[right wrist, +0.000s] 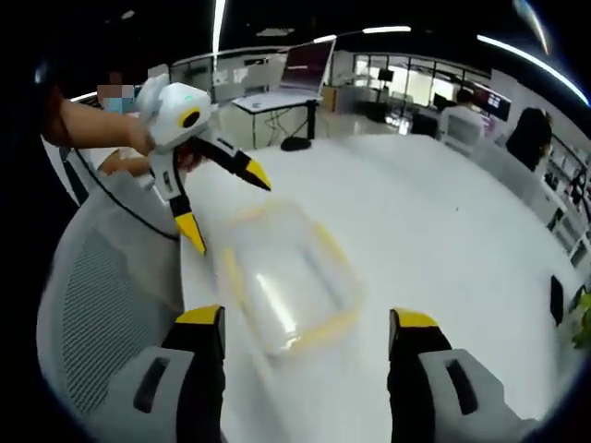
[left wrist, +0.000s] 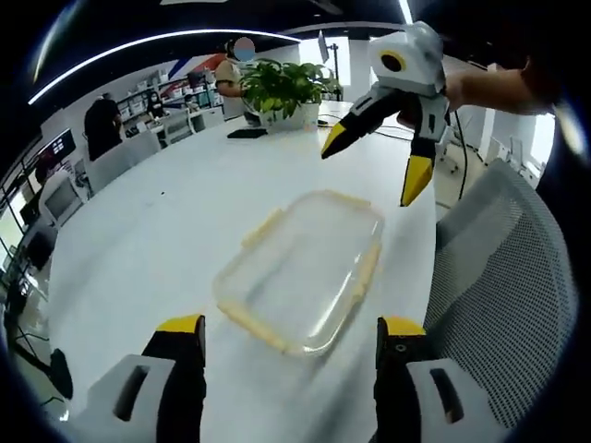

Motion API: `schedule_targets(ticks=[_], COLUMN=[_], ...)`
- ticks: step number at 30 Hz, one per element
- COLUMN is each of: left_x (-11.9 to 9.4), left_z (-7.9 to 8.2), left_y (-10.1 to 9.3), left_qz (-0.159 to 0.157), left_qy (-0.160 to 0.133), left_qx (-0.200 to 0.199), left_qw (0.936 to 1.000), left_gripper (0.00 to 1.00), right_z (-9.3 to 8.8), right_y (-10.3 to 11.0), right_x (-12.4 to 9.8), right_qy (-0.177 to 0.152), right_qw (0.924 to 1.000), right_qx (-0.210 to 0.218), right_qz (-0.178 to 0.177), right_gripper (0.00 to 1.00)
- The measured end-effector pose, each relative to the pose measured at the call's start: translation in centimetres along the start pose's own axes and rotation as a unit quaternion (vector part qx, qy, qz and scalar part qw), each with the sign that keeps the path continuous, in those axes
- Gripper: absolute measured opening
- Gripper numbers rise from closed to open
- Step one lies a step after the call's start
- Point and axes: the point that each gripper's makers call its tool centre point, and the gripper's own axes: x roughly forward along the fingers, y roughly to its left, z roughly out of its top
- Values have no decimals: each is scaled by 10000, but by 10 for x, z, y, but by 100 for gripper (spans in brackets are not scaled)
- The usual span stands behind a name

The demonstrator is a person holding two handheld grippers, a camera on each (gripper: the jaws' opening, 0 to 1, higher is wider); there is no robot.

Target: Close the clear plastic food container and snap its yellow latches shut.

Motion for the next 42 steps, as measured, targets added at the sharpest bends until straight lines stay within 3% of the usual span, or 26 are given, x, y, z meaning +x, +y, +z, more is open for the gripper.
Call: schedule_targets(ticks=[11,20,42], left_x=[3,7,13], left_z=[0,-3,-4], left_y=[-1,-1,2], left_qz=[202,281,222], left_qy=[-130,-152,-134], left_qx=[-74,-153,-152], left_qw=[9997,9994,9995], left_gripper=[57,50,47], right_z=[-17,-21,-20], right_y=[13,9,7], right_x=[9,15,27], right_qy=[-57,-200,-243], right_qw=[9999,9985,9973], right_qx=[67,276,427], right_qz=[-118,-421,-542], right_gripper=[64,57,48])
